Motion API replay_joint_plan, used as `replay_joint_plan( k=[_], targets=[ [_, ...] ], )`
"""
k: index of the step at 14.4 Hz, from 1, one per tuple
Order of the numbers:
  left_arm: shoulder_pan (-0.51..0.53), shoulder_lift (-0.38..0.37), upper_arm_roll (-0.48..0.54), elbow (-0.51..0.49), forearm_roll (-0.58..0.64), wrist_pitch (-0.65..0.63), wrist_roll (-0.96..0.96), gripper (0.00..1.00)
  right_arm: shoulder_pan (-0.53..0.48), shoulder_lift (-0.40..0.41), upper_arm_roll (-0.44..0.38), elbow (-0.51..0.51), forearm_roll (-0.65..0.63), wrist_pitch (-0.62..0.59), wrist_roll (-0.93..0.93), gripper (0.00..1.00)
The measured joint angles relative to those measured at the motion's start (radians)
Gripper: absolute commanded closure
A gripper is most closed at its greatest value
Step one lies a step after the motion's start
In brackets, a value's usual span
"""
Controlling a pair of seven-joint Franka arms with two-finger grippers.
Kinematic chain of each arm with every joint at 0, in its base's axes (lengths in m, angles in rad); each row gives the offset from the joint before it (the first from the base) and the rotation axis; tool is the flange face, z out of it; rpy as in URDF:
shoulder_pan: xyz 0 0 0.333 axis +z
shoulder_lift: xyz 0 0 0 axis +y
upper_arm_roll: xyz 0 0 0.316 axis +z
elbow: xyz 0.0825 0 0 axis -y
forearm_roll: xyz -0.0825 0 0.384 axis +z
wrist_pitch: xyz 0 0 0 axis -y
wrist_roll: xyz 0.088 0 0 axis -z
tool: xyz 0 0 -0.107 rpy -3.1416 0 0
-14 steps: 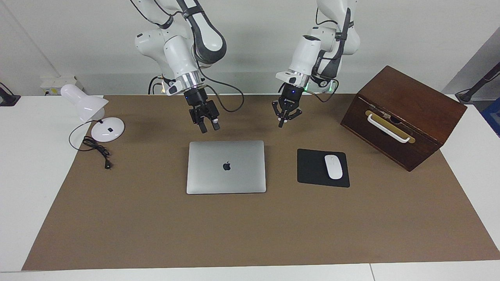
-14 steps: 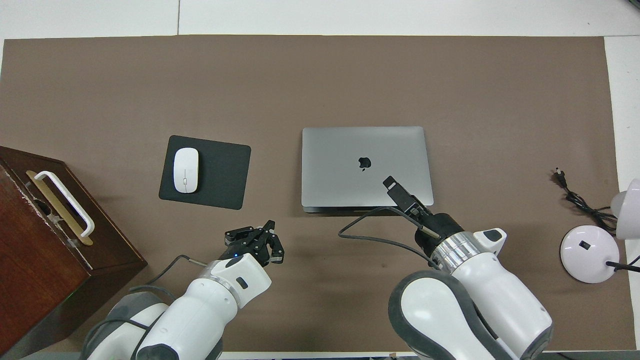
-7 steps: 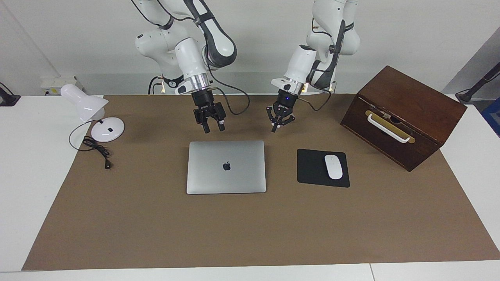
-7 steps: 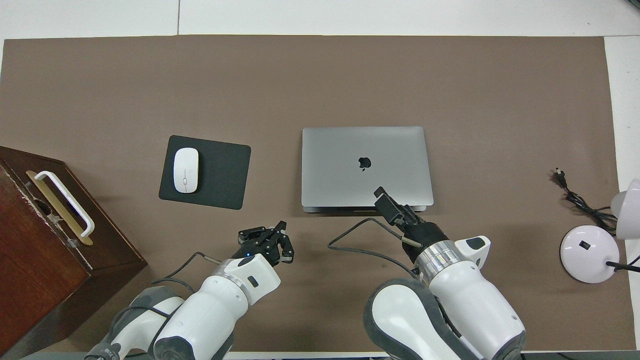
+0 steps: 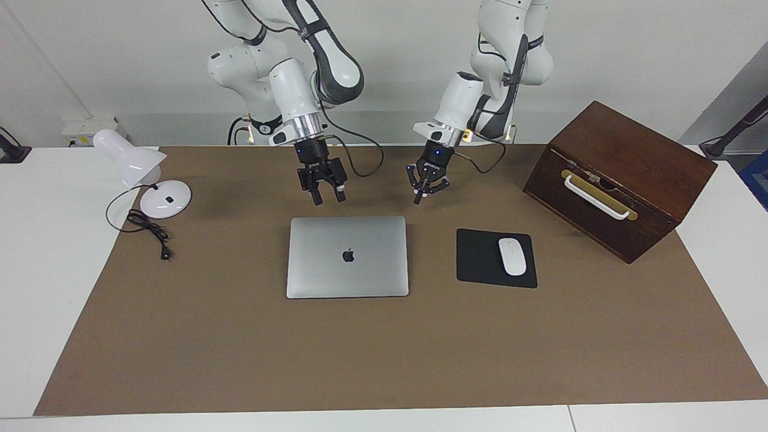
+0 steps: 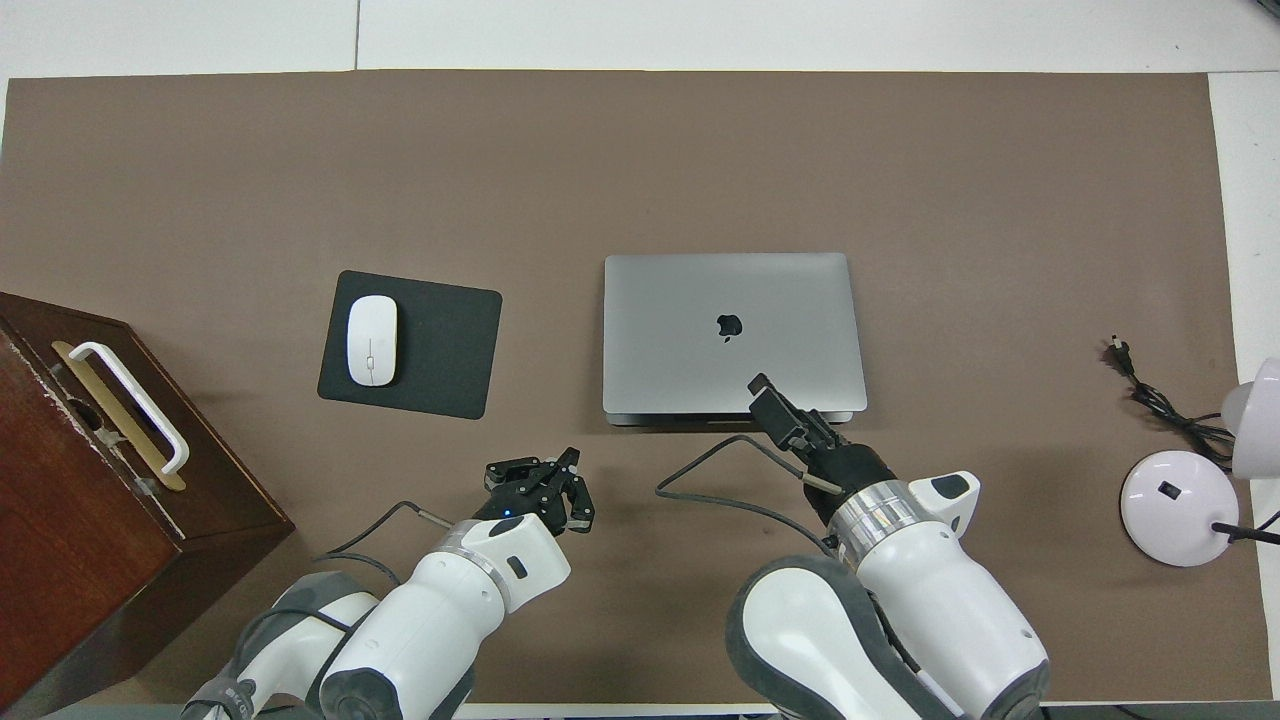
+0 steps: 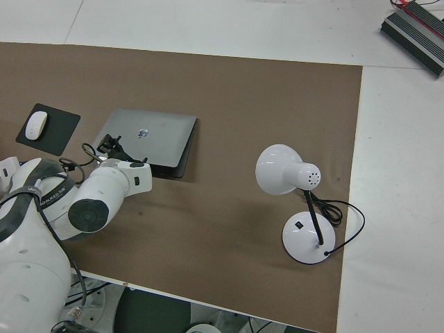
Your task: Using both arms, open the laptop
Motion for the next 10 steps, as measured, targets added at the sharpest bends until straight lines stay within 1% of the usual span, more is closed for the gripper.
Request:
replay_joint_plan(
  k=[5, 10],
  targets=[
    [-0.005, 0.099, 0.000, 0.042, 0.000, 0.045, 0.043, 1.00, 0.017, 0.030, 0.000, 0.000, 0.009, 0.004, 0.000, 0.00],
    [-0.007, 0.190, 0.001, 0.098, 0.000, 0.096, 0.086, 1.00, 0.061, 0.031, 0.000, 0.000, 0.015, 0.066, 0.000, 0.00]
  ],
)
